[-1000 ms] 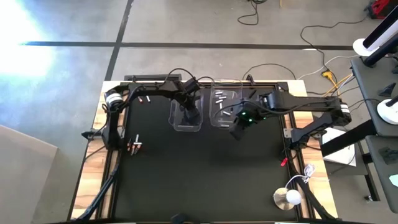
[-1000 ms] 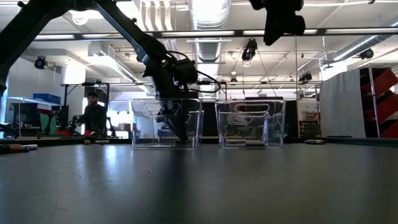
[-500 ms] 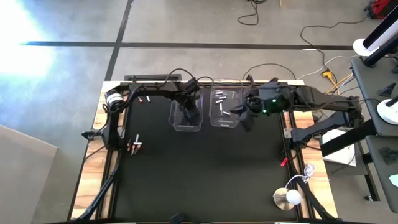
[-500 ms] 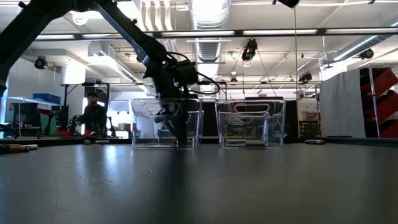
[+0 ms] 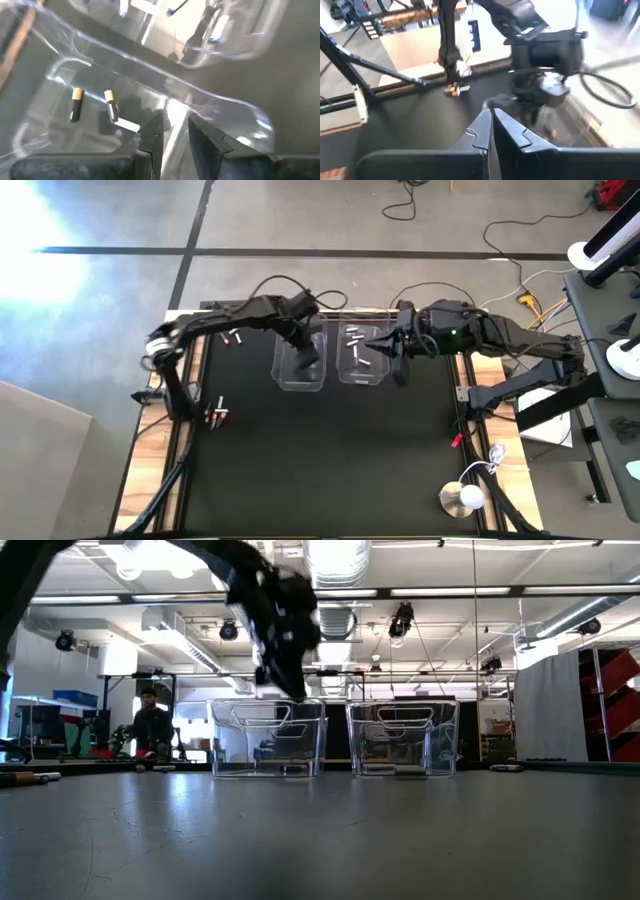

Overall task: Sort batteries
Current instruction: Put the black battery into the left transparent bin

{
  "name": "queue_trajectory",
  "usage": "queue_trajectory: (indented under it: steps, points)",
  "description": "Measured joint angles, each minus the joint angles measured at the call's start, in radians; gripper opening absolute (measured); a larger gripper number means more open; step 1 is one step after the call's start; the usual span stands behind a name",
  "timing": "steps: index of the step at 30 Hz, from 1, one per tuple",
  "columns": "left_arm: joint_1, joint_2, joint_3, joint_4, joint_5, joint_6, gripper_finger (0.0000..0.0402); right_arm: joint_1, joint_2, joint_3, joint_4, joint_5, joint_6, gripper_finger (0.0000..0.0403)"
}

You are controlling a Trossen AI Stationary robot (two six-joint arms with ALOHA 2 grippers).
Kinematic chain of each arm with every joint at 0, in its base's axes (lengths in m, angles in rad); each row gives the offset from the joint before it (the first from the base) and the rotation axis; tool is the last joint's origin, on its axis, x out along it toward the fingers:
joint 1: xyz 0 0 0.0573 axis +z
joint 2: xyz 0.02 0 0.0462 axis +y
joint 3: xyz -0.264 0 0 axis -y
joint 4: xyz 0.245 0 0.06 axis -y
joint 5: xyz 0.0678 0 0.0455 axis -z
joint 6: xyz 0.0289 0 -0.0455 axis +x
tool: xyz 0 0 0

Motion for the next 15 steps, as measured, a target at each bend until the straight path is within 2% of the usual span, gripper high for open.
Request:
queue_trajectory:
  steps: [5, 7, 9, 12, 15]
  points:
    - [-0.064, -0.189, -0.044, -0.101, -0.04, 0.003, 0.0058, -0.039, 0.0, 0.0, 0.11, -0.001, -0.15, 0.0011]
    - [-0.083, -0.268, -0.09, -0.138, -0.056, -0.048, 0.0055, -0.06, 0.01, 0.001, 0.159, 0.0, -0.2, 0.0011]
    - [-0.099, -0.345, -0.157, -0.163, -0.106, -0.157, 0.0054, -0.081, 0.023, 0.001, 0.199, 0.001, -0.247, 0.0011]
    - [-0.141, -0.459, -0.281, -0.168, -0.258, -0.377, 0.0057, -0.11, 0.055, 0.001, 0.241, -0.001, -0.317, 0.0016]
    - [-0.198, -0.566, -0.411, -0.175, -0.282, -0.539, 0.007, -0.153, 0.09, 0.001, 0.255, -0.029, -0.342, 0.0032]
